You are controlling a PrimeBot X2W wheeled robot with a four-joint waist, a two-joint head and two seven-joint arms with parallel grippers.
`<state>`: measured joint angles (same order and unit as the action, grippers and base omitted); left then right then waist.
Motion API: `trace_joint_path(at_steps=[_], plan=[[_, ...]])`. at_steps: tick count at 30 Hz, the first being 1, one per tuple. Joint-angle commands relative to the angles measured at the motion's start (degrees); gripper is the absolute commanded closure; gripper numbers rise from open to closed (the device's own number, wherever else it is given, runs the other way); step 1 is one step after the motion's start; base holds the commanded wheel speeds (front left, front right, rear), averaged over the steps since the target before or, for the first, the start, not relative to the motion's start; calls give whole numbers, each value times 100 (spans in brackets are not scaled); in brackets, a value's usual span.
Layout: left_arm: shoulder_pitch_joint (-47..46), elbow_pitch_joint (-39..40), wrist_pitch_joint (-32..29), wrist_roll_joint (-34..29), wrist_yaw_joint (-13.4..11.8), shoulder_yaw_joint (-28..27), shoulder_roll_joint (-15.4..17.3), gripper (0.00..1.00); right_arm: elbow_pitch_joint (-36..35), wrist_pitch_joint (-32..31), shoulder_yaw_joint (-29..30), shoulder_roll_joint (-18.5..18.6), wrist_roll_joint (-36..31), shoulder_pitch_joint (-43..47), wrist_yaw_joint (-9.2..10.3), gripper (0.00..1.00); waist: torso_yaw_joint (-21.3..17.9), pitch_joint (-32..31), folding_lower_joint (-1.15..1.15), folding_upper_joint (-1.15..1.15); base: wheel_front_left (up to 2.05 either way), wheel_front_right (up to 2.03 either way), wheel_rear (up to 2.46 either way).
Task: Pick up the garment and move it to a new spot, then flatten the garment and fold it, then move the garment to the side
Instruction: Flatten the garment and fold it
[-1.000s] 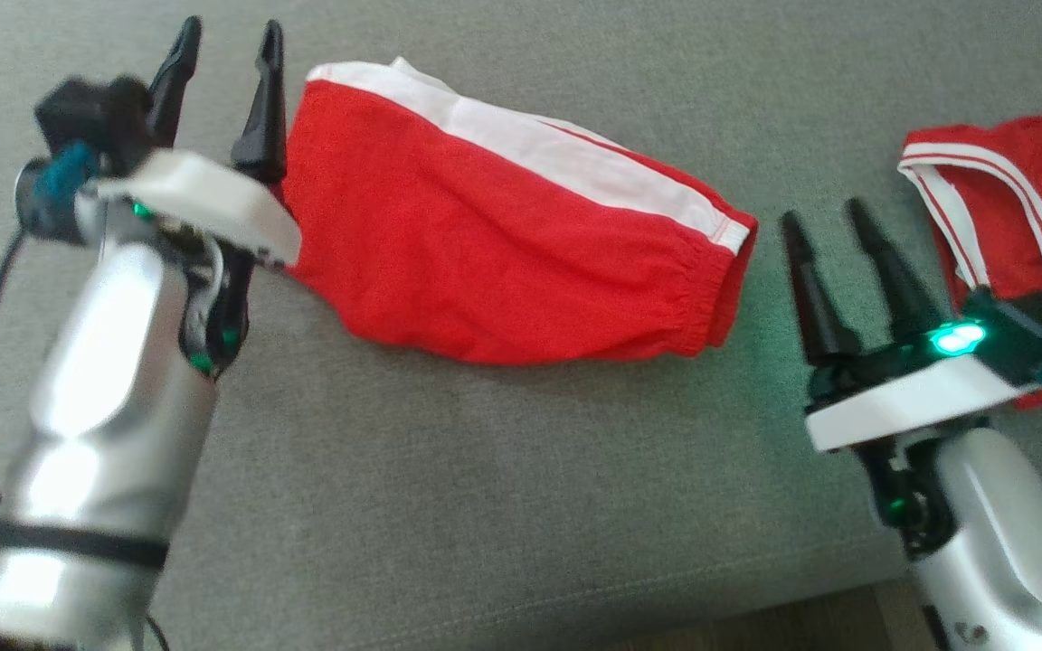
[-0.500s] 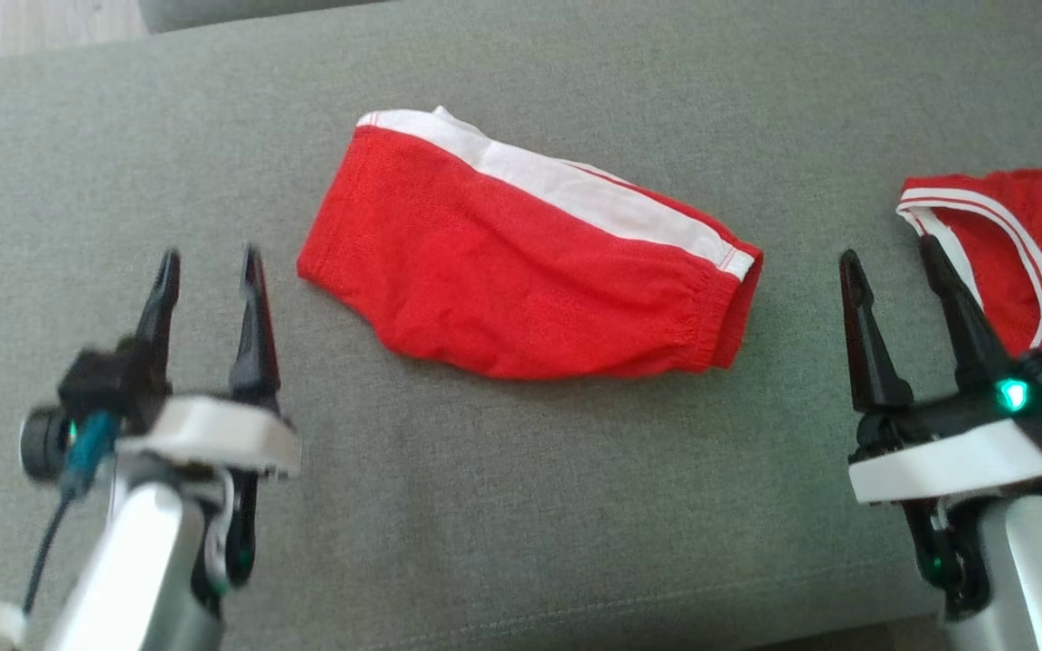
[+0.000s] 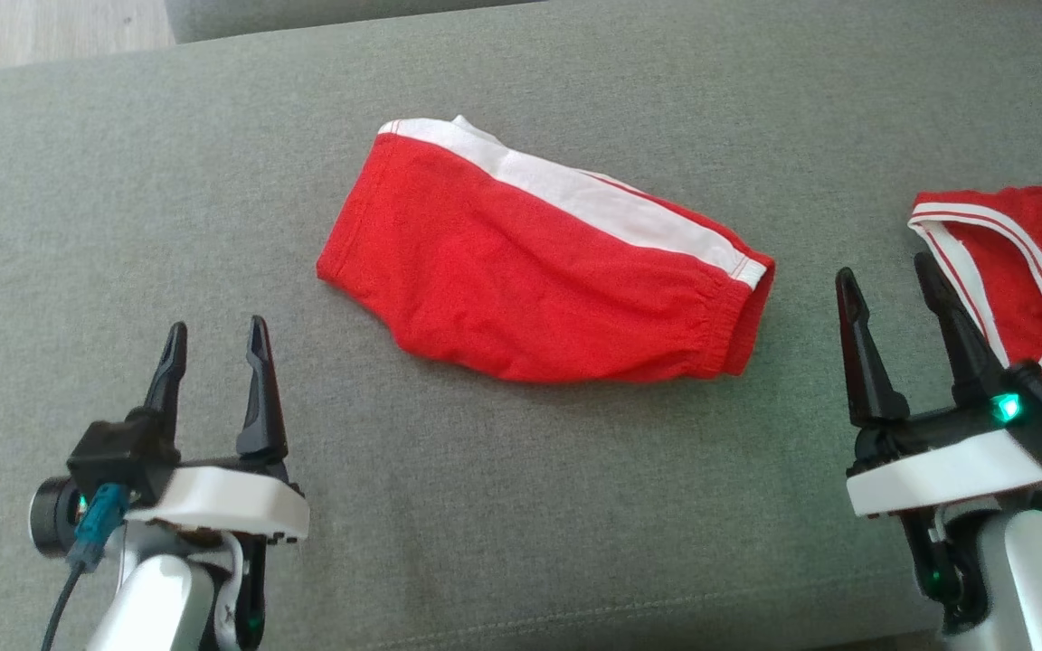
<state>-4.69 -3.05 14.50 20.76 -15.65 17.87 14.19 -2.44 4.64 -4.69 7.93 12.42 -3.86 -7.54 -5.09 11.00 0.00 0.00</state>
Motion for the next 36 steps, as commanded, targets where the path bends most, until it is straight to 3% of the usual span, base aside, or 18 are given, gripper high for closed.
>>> trace_joint_path(at_steps=[1,9,15,20,27,36], plan=[[-135,201,-14,-32,-18,-186,141,0,-210,-17,-74,15,-67,-29,5,0,12,8,0,0,0,0,0],[-301,113,-49,-13,92,-98,170,0,-209,-64,-44,-10,-88,-57,5,0,46,72,0,0,0,0,0],[-954,-208,-192,33,441,67,186,0,-234,-99,-31,-46,-53,-150,5,0,42,218,0,0,0,0,0],[-1851,-1131,-524,233,890,207,84,0,-184,-77,-117,-94,14,-309,5,0,-91,382,0,0,0,0,0],[-2902,-3046,-969,573,1506,298,-65,0,42,14,-290,-218,130,-473,5,0,-378,557,0,0,0,0,0],[-3652,-4728,-1452,771,1897,425,-291,0,290,113,-321,-263,187,-526,5,0,-533,631,0,0,0,0,0]])
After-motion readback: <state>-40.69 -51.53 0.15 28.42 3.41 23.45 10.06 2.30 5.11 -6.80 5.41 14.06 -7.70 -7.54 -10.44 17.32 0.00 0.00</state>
